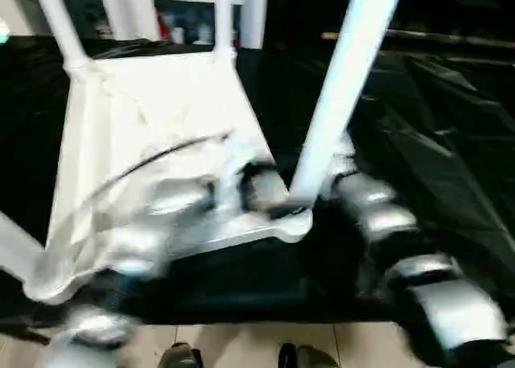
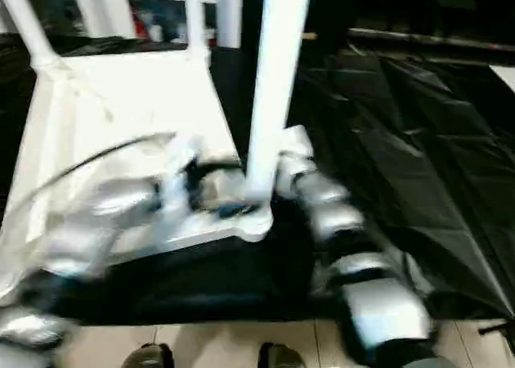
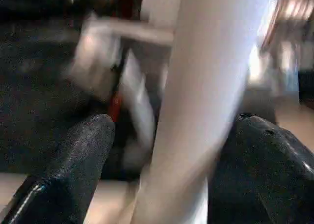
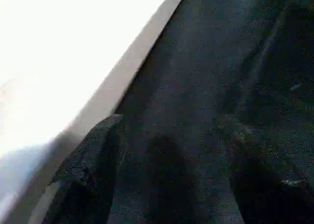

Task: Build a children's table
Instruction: Rotate table base, then rotate leg to tighten

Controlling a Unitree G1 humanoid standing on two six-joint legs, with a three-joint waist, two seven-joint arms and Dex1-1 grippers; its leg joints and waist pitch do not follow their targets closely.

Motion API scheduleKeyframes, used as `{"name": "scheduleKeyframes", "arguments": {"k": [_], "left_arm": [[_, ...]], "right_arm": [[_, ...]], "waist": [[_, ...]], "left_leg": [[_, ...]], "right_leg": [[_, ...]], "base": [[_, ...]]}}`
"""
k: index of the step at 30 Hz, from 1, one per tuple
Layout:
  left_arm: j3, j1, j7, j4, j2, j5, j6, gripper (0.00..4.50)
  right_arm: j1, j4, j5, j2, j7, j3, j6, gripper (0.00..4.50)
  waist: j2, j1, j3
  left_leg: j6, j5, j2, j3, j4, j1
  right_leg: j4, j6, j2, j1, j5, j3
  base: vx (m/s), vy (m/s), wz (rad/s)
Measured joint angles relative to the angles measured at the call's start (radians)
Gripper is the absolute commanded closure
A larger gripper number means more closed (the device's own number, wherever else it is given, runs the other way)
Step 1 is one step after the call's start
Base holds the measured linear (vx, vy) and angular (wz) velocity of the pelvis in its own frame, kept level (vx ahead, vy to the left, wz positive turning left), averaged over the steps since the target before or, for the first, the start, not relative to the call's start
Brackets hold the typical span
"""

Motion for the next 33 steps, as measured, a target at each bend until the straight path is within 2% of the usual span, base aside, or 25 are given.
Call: {"name": "scheduleKeyframes", "arguments": {"k": [1,5,10,15,20,26,28,29,33], "left_arm": [[-0.008,0.010,-0.008,0.000,0.019,0.011,0.008,0.20],[-0.055,0.035,-0.012,-0.063,0.052,0.048,0.059,0.30],[-0.095,0.066,0.030,-0.093,0.096,0.131,0.053,0.77],[-0.123,0.076,0.038,-0.112,0.111,0.174,0.071,1.06],[-0.140,0.072,0.057,-0.146,0.126,0.198,0.113,1.52],[-0.139,0.071,0.055,-0.164,0.151,0.208,0.143,2.04],[-0.139,0.067,0.057,-0.168,0.165,0.216,0.161,2.16],[-0.138,0.066,0.057,-0.176,0.179,0.218,0.178,2.36],[-0.134,0.066,0.051,-0.196,0.210,0.223,0.219,2.56]], "right_arm": [[0.009,-0.010,-0.001,-0.018,0.018,0.000,-0.001,1.38],[0.079,-0.086,-0.020,-0.071,0.108,0.035,0.008,1.38],[0.206,-0.292,-0.013,-0.185,0.248,0.065,0.092,1.38],[0.329,-0.579,0.048,-0.272,0.378,0.076,0.212,1.38],[0.422,-0.824,0.154,-0.343,0.502,0.095,0.362,1.38],[0.484,-0.978,0.201,-0.424,0.589,0.121,0.491,1.38],[0.486,-0.997,0.209,-0.445,0.603,0.122,0.521,1.38],[0.488,-1.012,0.214,-0.460,0.612,0.122,0.537,1.38],[0.489,-1.028,0.218,-0.492,0.629,0.125,0.567,1.38]], "waist": [[0.000,0.004,0.000],[0.000,0.016,0.000],[0.000,0.021,0.000],[0.001,0.016,0.000],[0.001,0.016,0.000],[0.001,0.020,0.000],[0.001,0.017,0.000],[0.001,0.016,0.000],[0.001,0.017,0.000]], "left_leg": [[0.000,0.000,0.000,0.000,0.000,0.000],[0.000,0.000,0.000,0.000,0.001,0.000],[0.000,0.000,0.000,0.000,0.001,0.000],[0.000,0.000,0.000,0.000,0.000,0.001],[0.000,0.000,0.000,-0.001,0.000,0.002],[0.000,0.000,0.000,-0.001,-0.001,0.002],[0.000,0.000,0.000,-0.001,-0.001,0.002],[0.000,0.000,0.000,-0.001,-0.001,0.002],[0.000,0.000,0.000,-0.001,-0.002,0.002]], "right_leg": [[0.000,0.000,0.000,0.000,0.000,0.000],[0.000,0.000,0.000,0.000,0.000,0.000],[0.000,0.000,0.000,0.000,0.000,0.001],[0.000,0.000,0.000,0.001,0.000,0.001],[0.000,0.001,0.001,0.001,0.000,0.001],[-0.002,0.005,0.000,0.001,-0.003,0.001],[-0.002,0.006,0.000,0.001,-0.003,0.001],[-0.002,0.006,0.000,0.001,-0.004,0.001],[-0.002,0.007,0.000,0.000,-0.004,0.001]], "base": [[0.000,0.000,0.00],[0.000,0.000,0.00],[0.000,0.000,0.00],[0.000,0.000,0.00],[0.000,0.000,0.00],[0.000,0.000,0.00],[0.000,0.000,0.00],[0.000,0.000,0.00],[0.000,0.000,0.00]]}}
